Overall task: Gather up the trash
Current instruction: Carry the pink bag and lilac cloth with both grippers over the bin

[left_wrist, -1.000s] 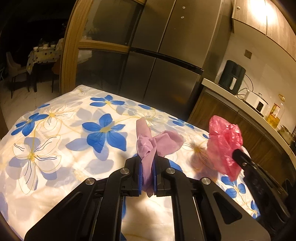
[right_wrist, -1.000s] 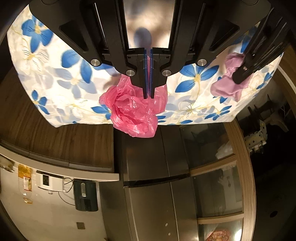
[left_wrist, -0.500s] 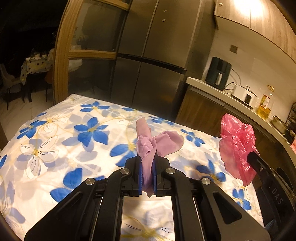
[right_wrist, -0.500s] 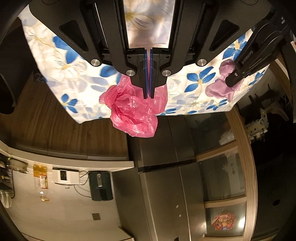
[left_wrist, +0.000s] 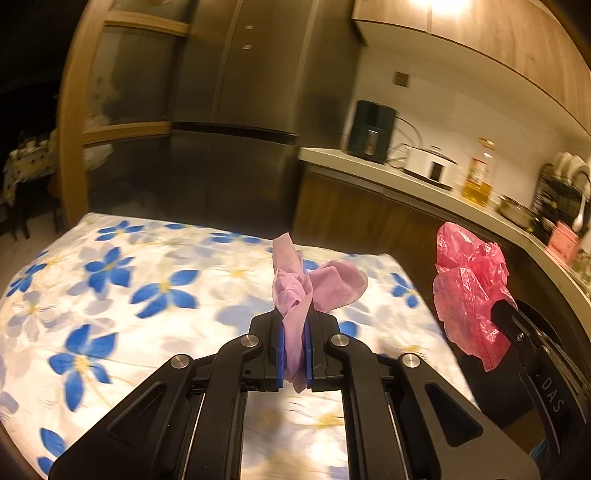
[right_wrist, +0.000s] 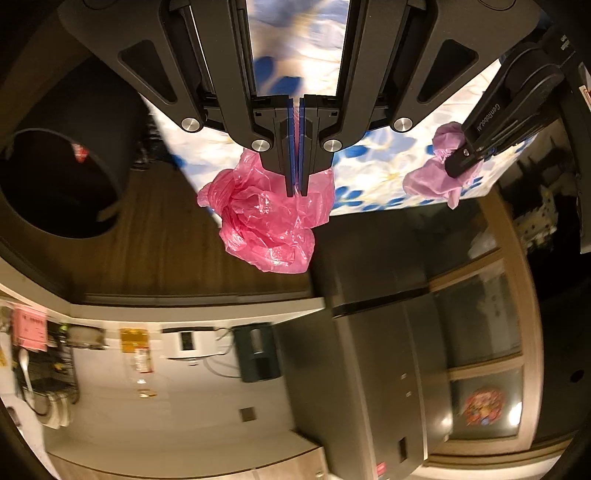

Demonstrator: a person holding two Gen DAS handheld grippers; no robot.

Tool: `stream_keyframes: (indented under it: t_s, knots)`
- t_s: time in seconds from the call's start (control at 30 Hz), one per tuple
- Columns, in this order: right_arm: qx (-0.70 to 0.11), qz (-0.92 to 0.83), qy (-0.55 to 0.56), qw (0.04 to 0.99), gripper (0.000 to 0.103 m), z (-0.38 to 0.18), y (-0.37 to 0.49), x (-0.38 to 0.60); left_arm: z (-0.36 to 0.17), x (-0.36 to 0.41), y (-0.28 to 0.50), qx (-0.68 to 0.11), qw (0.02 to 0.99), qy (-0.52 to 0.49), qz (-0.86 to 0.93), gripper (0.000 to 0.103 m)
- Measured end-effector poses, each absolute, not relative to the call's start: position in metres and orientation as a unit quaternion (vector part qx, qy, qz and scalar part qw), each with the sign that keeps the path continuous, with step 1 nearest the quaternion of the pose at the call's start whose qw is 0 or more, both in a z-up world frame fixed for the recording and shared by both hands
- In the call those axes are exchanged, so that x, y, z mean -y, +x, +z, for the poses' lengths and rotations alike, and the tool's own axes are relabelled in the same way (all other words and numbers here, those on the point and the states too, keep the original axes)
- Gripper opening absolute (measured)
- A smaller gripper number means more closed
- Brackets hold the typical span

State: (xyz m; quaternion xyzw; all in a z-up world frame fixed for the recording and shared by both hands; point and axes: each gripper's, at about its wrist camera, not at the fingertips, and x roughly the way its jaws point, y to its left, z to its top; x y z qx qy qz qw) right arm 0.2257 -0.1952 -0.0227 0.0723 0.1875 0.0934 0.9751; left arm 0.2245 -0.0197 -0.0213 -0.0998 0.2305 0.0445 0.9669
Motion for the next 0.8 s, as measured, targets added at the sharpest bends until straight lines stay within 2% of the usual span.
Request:
stream_keyframes:
  t_s: [0.8]
  knots:
    - [-0.148, -0.073, 0.111, 0.980, 0.001, -0.021, 0.181, 0.404, 0.001, 0.247, 0.249, -0.219, 0.959, -0.029, -0.180, 0.008]
